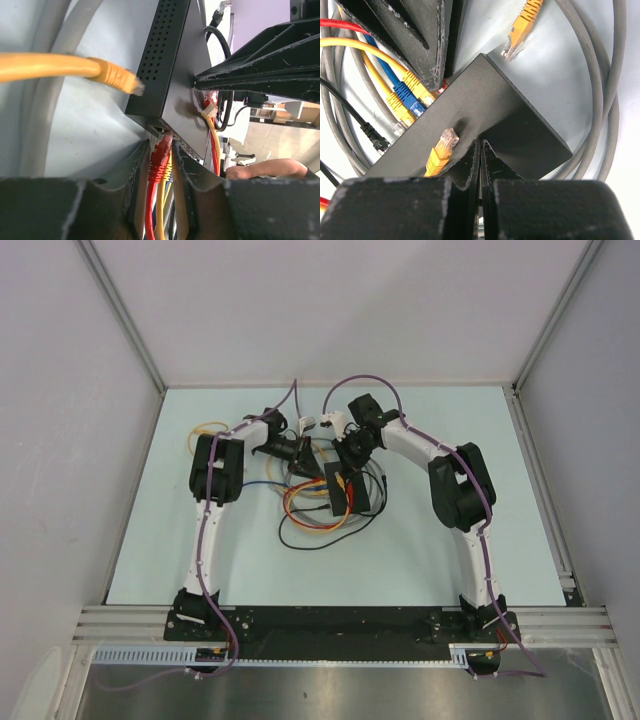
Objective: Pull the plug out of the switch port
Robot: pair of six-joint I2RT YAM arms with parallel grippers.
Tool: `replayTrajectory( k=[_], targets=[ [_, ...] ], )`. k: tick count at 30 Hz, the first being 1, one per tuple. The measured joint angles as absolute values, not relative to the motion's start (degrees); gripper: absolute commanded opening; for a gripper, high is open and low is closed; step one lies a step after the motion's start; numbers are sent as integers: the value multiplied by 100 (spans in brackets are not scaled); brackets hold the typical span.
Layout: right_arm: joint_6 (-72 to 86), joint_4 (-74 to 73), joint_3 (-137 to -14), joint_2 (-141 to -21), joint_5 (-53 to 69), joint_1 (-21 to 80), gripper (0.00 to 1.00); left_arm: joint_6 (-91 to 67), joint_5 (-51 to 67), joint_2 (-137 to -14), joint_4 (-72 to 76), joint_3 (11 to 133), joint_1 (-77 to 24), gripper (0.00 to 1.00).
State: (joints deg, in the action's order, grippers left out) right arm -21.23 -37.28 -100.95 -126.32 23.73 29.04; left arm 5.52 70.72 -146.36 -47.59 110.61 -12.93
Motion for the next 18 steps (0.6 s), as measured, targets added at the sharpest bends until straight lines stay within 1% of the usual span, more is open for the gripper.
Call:
replayTrajectory(
  k=[3, 5, 7, 8, 9, 12, 18],
  targets=[
    [-2123, -3728, -10095, -12632, 2373, 2904, 2, 563, 7035, -14636, -4770, 11069, -1319, 31],
    [-2123, -3728, -10095, -12632, 2373, 2904, 2, 567, 7024, -14636, -4786, 11078, -1323, 31],
    [-2123, -3728, -10095, -12632, 2373, 2904, 2, 593, 7022, -14636, -4807, 11087, -1326, 24],
    [-2123, -3726, -10095, -12632, 2373, 2904, 2, 613, 7008, -14636, -4816, 11096, -1328, 20],
    [-2123, -3726, -10095, -12632, 2373, 2904, 2, 617, 7002, -14636, -4827, 11100, -1328, 12],
    [-2123, -3726, -10095, -12632, 2373, 2904, 2, 696, 7039, -14636, -4890, 11124, -1321, 0],
    [-2126, -3726, -10095, -12632, 2373, 2904, 2, 803, 7074, -14636, -4941, 11144, -1278, 0]
  ],
)
